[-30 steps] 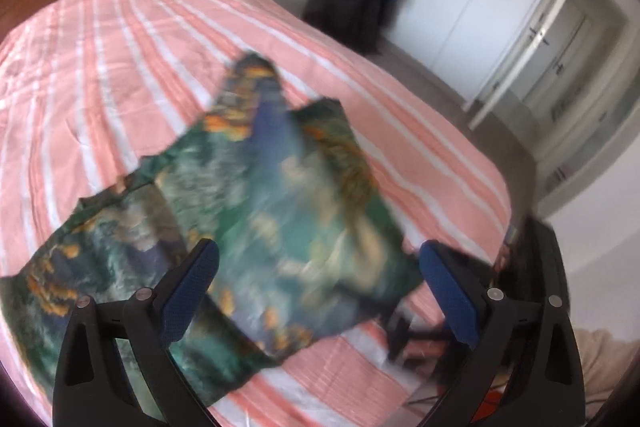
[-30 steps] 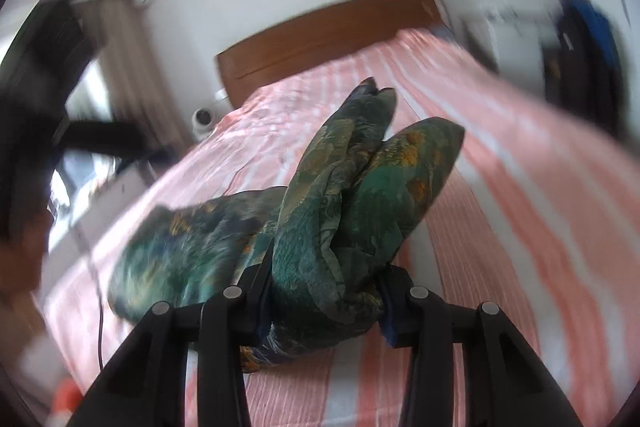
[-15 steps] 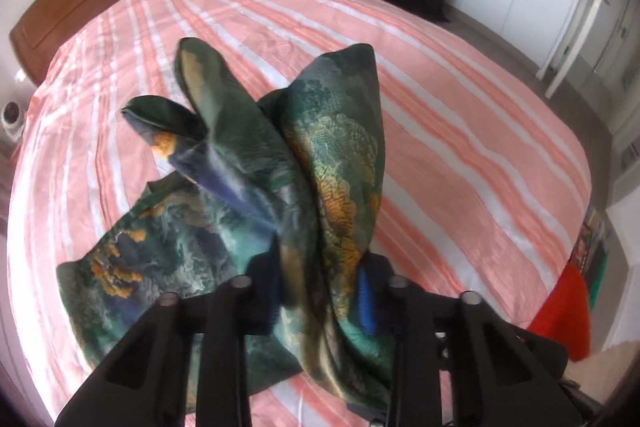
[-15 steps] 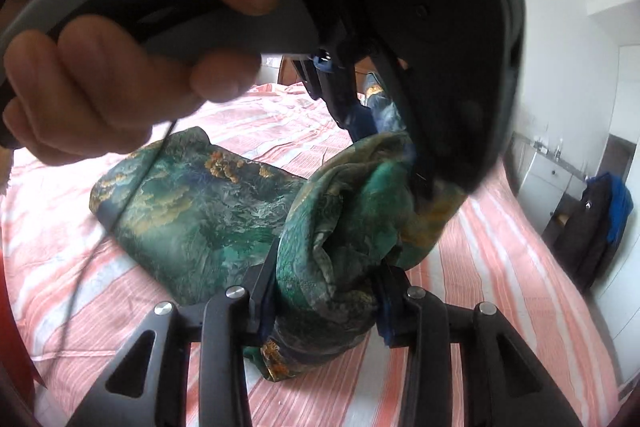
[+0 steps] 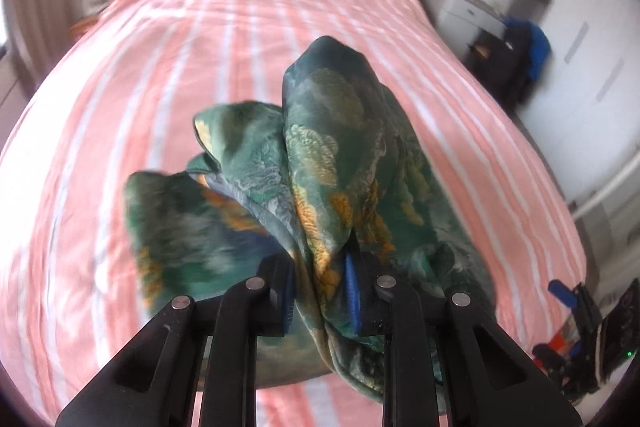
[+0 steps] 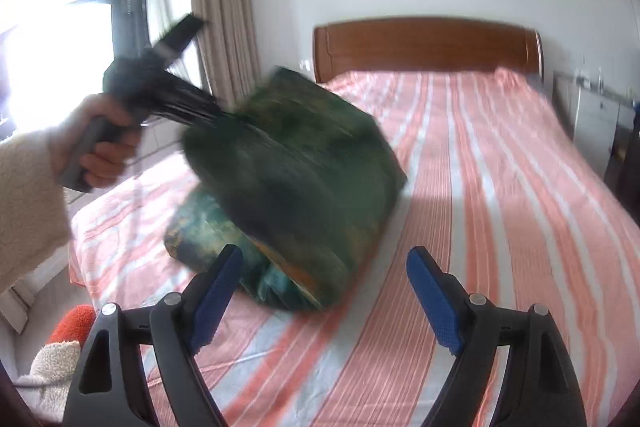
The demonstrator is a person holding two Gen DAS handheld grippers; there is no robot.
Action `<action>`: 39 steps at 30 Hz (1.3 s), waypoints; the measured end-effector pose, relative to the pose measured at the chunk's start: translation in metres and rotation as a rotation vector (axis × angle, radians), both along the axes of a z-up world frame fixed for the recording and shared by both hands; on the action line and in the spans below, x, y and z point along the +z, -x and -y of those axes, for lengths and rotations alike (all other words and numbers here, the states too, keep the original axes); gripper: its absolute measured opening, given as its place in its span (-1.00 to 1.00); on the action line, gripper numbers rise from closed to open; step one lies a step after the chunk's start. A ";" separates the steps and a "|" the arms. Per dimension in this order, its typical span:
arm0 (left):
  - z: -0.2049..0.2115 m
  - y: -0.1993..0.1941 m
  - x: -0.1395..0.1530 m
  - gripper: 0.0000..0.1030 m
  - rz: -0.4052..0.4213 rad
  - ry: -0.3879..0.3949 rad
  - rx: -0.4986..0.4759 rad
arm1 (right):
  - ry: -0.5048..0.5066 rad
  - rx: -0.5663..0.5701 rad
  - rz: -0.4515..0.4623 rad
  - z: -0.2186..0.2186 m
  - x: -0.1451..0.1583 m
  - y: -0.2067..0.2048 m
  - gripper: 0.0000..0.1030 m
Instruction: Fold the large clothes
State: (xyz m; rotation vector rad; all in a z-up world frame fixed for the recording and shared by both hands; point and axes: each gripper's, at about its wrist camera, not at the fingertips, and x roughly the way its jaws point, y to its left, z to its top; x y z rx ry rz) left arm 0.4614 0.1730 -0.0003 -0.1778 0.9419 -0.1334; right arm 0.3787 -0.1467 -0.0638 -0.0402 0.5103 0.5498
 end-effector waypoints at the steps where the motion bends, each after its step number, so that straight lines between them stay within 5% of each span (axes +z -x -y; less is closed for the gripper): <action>1: -0.022 0.003 -0.009 -0.62 -0.010 0.014 0.038 | 0.005 -0.004 -0.028 -0.002 -0.005 -0.007 0.62; 6: -0.099 0.018 -0.071 -0.62 -0.070 0.074 0.170 | -0.021 0.030 -0.126 -0.028 -0.020 -0.033 0.62; 10: -0.113 0.024 -0.116 -0.61 -0.083 0.141 0.189 | -0.018 0.033 -0.172 -0.061 -0.023 -0.058 0.62; 15: -0.127 0.029 -0.139 -0.60 -0.051 0.222 0.197 | 0.021 0.058 -0.228 -0.117 -0.027 -0.097 0.62; 19: -0.129 0.034 -0.152 -0.57 -0.048 0.230 0.198 | 0.142 0.088 -0.322 -0.161 -0.066 -0.116 0.69; 22: -0.131 0.037 -0.144 -0.35 -0.025 0.241 0.204 | 0.181 0.067 -0.284 -0.163 -0.065 -0.112 0.70; 25: -0.128 0.052 -0.120 0.46 0.032 0.127 0.255 | 0.160 0.057 -0.275 -0.152 -0.050 -0.102 0.70; 26: -0.127 0.057 -0.111 0.56 0.060 0.099 0.265 | 0.168 0.049 -0.246 -0.149 -0.043 -0.097 0.70; 30: -0.131 0.076 -0.085 0.67 0.115 0.110 0.274 | 0.166 0.048 -0.169 -0.143 -0.021 -0.078 0.70; 39: -0.118 0.107 -0.044 0.85 0.193 -0.038 0.328 | 0.120 0.055 -0.115 -0.139 -0.001 -0.032 0.70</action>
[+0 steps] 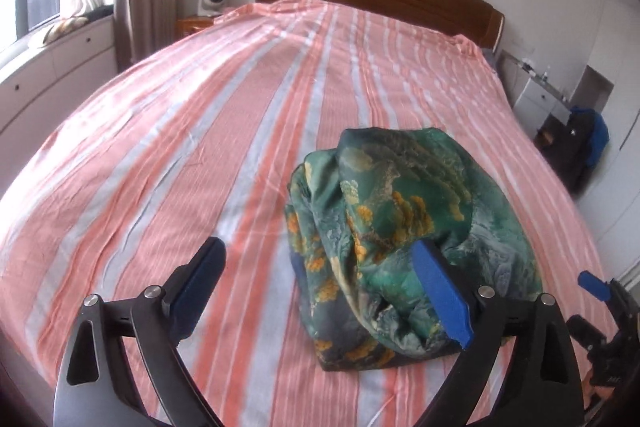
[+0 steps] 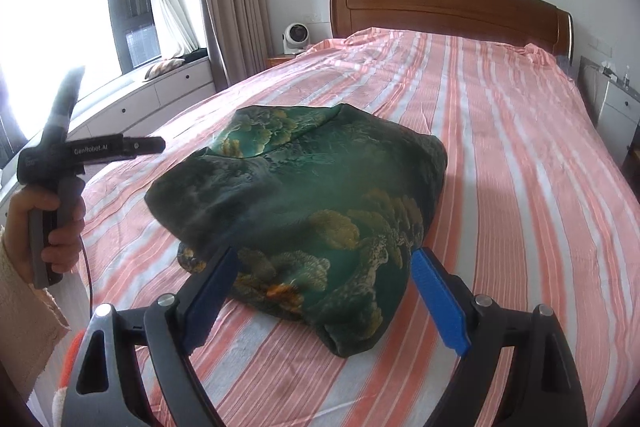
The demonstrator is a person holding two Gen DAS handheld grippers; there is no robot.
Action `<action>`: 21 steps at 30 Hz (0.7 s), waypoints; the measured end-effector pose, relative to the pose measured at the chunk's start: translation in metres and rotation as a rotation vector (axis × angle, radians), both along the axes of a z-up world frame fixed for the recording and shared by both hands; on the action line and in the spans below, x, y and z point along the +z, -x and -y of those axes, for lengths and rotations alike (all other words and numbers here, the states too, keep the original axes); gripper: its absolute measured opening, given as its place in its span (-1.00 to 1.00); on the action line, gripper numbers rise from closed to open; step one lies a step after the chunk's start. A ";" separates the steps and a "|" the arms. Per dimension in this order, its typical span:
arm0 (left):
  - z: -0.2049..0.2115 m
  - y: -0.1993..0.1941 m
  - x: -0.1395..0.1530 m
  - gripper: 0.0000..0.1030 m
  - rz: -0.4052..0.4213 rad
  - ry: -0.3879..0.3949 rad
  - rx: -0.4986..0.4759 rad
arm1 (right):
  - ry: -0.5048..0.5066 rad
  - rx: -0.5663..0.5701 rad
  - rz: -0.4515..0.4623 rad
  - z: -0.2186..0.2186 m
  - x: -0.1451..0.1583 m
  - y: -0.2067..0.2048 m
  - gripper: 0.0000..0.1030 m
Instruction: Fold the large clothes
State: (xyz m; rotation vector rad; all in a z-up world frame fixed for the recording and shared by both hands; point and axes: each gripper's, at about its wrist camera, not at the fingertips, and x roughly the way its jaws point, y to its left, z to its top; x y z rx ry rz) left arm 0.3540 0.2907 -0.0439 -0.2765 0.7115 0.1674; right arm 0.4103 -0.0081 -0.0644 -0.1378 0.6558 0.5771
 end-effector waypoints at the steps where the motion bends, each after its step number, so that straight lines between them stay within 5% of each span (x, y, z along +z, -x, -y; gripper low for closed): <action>1: 0.002 0.000 0.002 0.85 0.000 -0.009 0.003 | 0.002 0.005 0.001 0.000 0.001 0.003 0.70; 16: 0.004 0.012 0.013 0.94 -0.018 -0.150 0.060 | -0.048 0.041 0.031 -0.016 0.015 -0.013 0.67; 21: -0.047 0.016 -0.020 0.94 -0.076 0.040 0.144 | -0.150 0.047 -0.011 -0.051 0.024 -0.060 0.18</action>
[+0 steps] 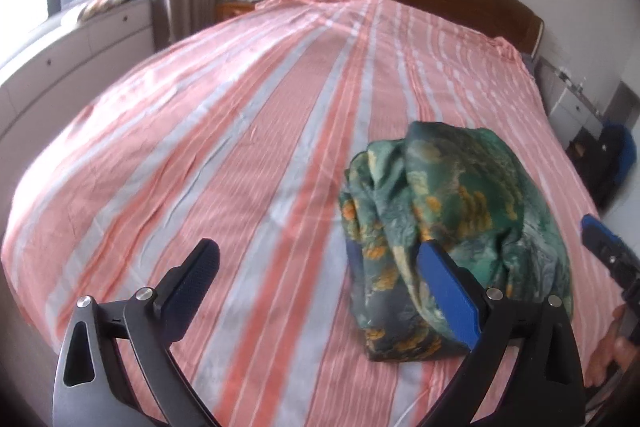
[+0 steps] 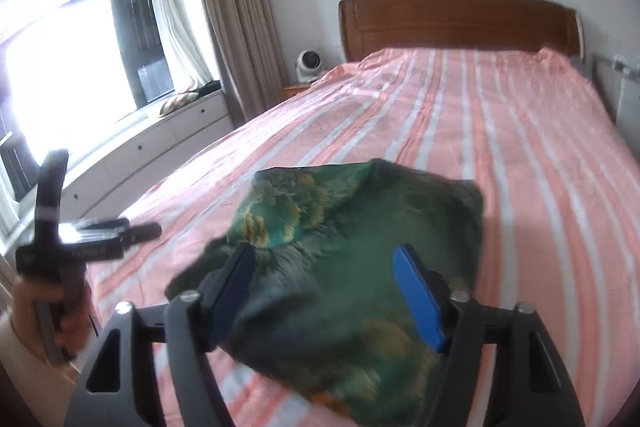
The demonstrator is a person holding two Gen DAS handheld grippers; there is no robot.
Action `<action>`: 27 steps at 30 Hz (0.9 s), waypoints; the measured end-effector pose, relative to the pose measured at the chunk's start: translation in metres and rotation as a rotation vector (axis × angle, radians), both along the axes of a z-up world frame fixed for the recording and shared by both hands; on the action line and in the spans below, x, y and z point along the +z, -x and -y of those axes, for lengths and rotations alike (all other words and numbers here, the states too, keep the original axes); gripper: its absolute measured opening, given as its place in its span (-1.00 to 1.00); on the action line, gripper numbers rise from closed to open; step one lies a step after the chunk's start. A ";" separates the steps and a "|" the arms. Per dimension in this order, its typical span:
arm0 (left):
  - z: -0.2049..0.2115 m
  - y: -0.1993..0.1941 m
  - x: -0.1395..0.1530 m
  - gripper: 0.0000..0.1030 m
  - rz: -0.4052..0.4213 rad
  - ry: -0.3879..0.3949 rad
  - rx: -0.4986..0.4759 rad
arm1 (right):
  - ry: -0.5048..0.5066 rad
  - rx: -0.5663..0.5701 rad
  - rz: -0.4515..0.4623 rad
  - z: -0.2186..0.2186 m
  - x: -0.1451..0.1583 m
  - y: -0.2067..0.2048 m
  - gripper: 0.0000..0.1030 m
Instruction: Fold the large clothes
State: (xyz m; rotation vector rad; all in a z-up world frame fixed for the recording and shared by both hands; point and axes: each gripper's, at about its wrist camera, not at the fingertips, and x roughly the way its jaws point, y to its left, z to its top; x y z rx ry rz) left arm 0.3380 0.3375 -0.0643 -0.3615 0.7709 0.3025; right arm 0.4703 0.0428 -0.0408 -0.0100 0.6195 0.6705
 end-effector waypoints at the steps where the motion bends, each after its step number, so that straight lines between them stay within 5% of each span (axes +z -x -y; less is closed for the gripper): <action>1: -0.012 0.003 -0.008 0.94 -0.008 0.037 0.019 | -0.002 0.033 -0.023 -0.013 -0.006 -0.008 -0.05; 4: -0.034 0.011 -0.030 0.94 -0.032 0.088 0.046 | 0.049 0.154 -0.096 -0.060 -0.042 -0.019 -0.34; 8: -0.045 0.009 -0.054 0.94 -0.039 0.188 -0.018 | 0.120 0.228 -0.193 -0.098 -0.097 -0.027 -0.40; 13: -0.037 -0.031 -0.080 0.94 -0.002 0.435 -0.225 | 0.155 0.214 -0.226 -0.105 -0.118 -0.043 -0.57; 17: -0.024 -0.082 -0.094 0.95 -0.010 0.550 -0.353 | 0.221 0.196 -0.164 -0.112 -0.122 -0.036 -0.59; 20: -0.016 -0.113 -0.109 0.95 -0.057 0.575 -0.393 | 0.216 0.188 -0.138 -0.108 -0.122 -0.033 -0.60; 27: 0.002 -0.144 -0.141 1.00 -0.147 0.487 -0.385 | 0.212 0.189 -0.111 -0.108 -0.126 -0.027 -0.60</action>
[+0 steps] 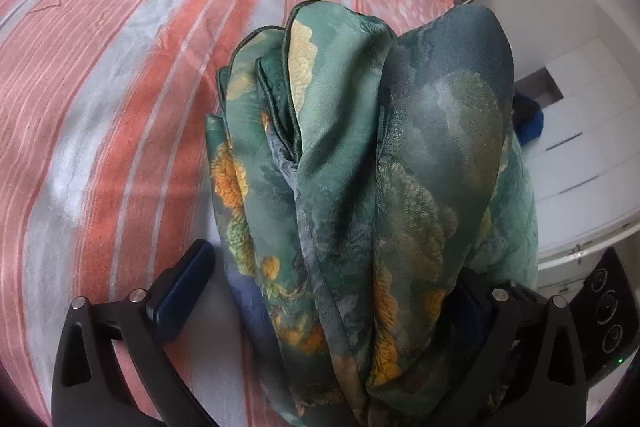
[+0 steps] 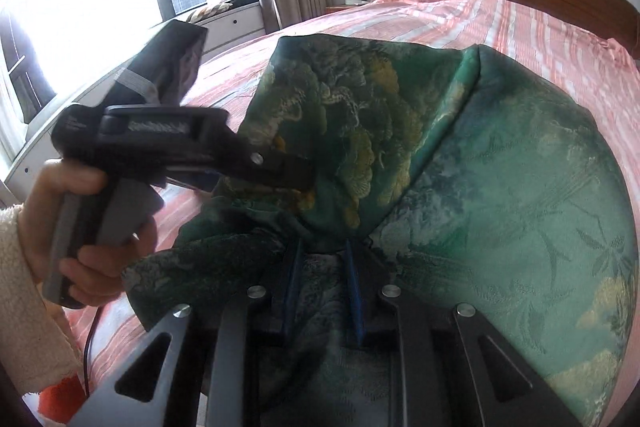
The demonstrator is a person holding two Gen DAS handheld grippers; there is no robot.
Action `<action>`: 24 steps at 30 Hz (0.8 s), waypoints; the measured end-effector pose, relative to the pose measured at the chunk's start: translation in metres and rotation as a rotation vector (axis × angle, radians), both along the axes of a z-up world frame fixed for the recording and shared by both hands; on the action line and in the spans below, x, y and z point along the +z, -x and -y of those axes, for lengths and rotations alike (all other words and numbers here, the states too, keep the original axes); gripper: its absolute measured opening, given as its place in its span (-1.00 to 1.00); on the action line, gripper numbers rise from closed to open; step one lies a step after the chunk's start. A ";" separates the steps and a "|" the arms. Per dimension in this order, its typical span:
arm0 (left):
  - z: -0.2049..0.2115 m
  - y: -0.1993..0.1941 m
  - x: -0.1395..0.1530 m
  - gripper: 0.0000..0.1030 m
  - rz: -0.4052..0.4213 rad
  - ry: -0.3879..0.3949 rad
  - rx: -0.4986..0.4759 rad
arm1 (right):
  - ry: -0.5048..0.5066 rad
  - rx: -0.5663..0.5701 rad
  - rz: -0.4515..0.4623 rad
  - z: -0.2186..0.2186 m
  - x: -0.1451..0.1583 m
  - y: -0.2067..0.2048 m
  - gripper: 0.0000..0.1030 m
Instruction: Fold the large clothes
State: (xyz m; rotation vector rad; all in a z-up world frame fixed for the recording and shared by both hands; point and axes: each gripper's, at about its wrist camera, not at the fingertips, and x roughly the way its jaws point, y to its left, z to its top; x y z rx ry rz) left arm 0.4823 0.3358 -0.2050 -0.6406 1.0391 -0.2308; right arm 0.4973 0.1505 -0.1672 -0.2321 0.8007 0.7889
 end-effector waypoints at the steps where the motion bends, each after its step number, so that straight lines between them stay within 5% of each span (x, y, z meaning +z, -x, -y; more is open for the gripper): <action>1: 0.004 -0.003 -0.001 1.00 -0.008 -0.022 -0.004 | -0.001 -0.001 0.000 0.000 0.000 0.000 -0.60; 6: 0.016 -0.016 -0.003 0.89 -0.036 -0.027 -0.019 | -0.057 0.021 -0.078 0.023 0.045 0.011 -0.46; 8: 0.016 -0.019 -0.002 0.79 -0.037 -0.012 -0.027 | -0.200 0.017 -0.166 0.062 0.072 0.011 0.21; 9: 0.019 -0.018 -0.001 0.77 -0.038 -0.012 -0.031 | -0.259 -0.016 -0.178 0.087 0.083 0.009 0.82; 10: 0.019 -0.018 0.002 0.75 -0.038 -0.016 -0.032 | -0.296 -0.074 -0.166 0.117 0.091 0.003 0.99; 13: 0.024 -0.021 0.005 0.69 -0.048 -0.026 -0.026 | -0.302 -0.234 -0.206 0.179 0.080 -0.039 0.99; 15: 0.028 -0.021 0.008 0.67 -0.057 -0.037 -0.022 | -0.312 -0.327 -0.364 0.206 0.044 -0.078 1.00; 19: 0.038 -0.024 0.017 0.49 -0.079 -0.064 -0.011 | -0.505 -0.191 -0.744 0.194 -0.036 -0.124 1.00; 20: 0.043 -0.024 0.021 0.36 -0.084 -0.079 -0.003 | -0.539 -0.197 -0.772 0.189 -0.043 -0.127 1.00; 23: 0.060 -0.021 0.044 0.03 -0.085 -0.166 0.007 | -0.349 -0.188 -0.581 0.159 -0.023 -0.120 0.82; 24: 0.067 -0.020 0.053 0.00 -0.074 -0.190 0.004 | -0.283 -0.184 -0.519 0.151 -0.013 -0.114 0.61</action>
